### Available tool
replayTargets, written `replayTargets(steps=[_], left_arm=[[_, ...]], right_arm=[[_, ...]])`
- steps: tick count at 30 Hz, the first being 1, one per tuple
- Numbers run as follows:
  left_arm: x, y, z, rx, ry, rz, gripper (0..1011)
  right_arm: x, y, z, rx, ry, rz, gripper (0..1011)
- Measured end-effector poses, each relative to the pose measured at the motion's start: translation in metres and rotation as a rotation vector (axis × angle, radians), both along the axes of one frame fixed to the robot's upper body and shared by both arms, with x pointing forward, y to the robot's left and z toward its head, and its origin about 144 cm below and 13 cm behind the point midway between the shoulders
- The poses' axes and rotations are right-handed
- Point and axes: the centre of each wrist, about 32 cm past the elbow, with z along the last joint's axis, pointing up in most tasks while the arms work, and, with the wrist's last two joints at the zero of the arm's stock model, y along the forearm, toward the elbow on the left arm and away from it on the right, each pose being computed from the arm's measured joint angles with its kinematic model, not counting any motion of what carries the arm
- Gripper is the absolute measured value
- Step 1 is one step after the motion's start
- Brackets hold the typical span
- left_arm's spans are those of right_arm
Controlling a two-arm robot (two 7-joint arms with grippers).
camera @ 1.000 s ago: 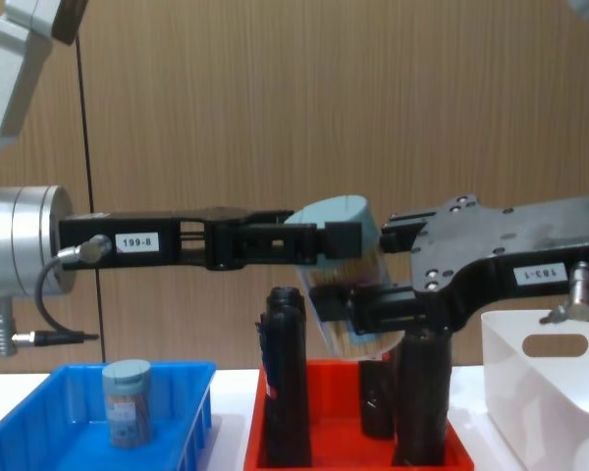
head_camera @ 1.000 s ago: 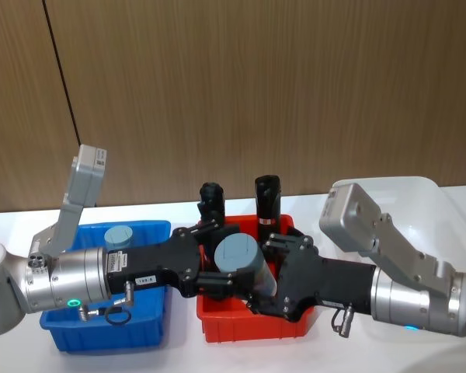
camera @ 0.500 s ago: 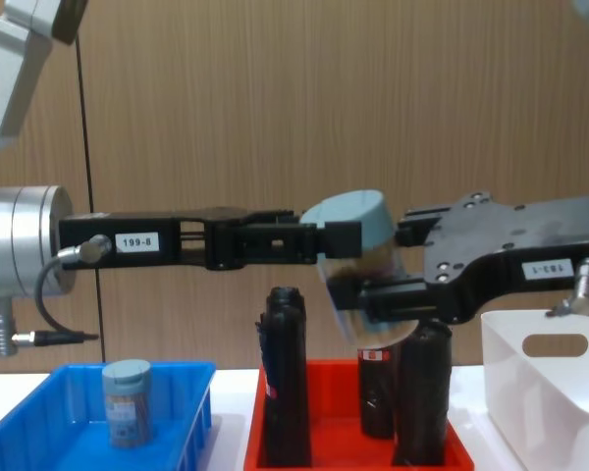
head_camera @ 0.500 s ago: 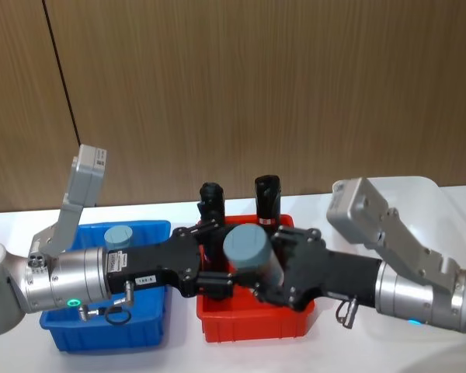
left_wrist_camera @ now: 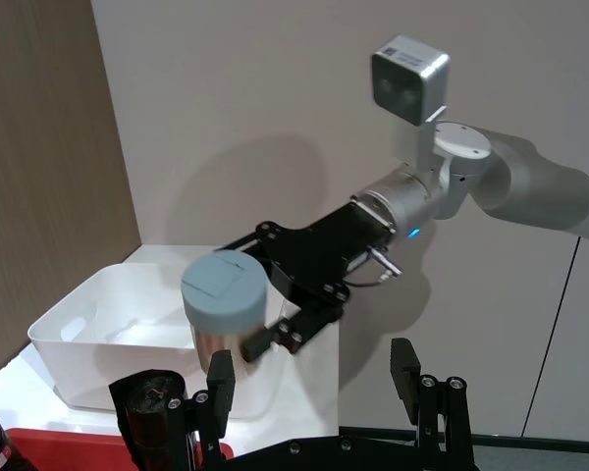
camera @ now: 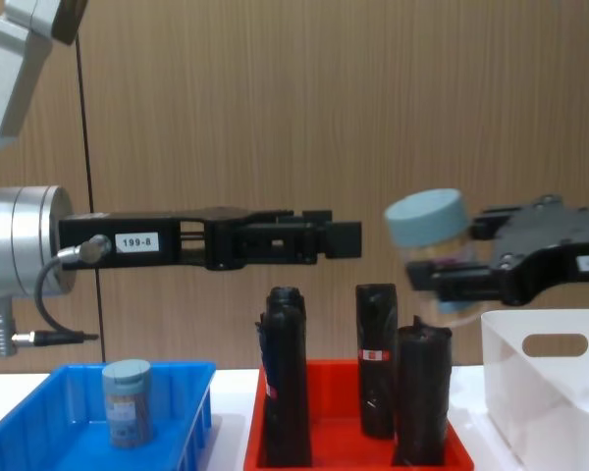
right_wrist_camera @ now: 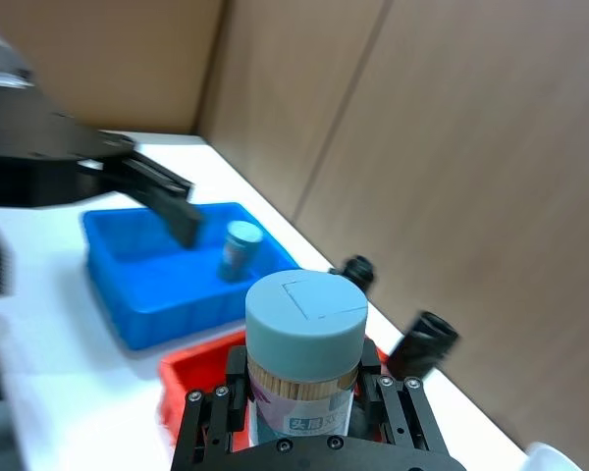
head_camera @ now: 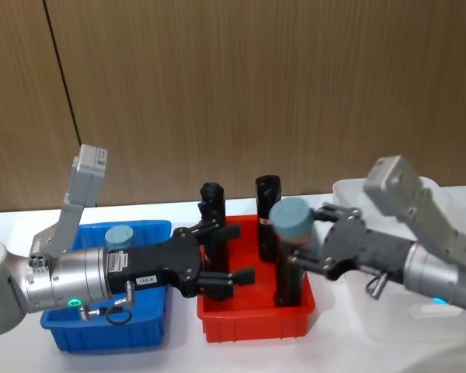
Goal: Pick the cotton swabs from the blue box and place them into the white box.
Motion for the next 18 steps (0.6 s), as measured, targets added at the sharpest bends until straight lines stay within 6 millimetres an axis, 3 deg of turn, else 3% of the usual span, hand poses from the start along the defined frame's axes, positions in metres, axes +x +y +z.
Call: replayTargets(steps=[18], left_arm=[[0.000,0.000,0.000,0.000,0.000,0.000,1004]], right_arm=[[0.031,-0.049,-0.010,0.017,0.007,-0.225,650]])
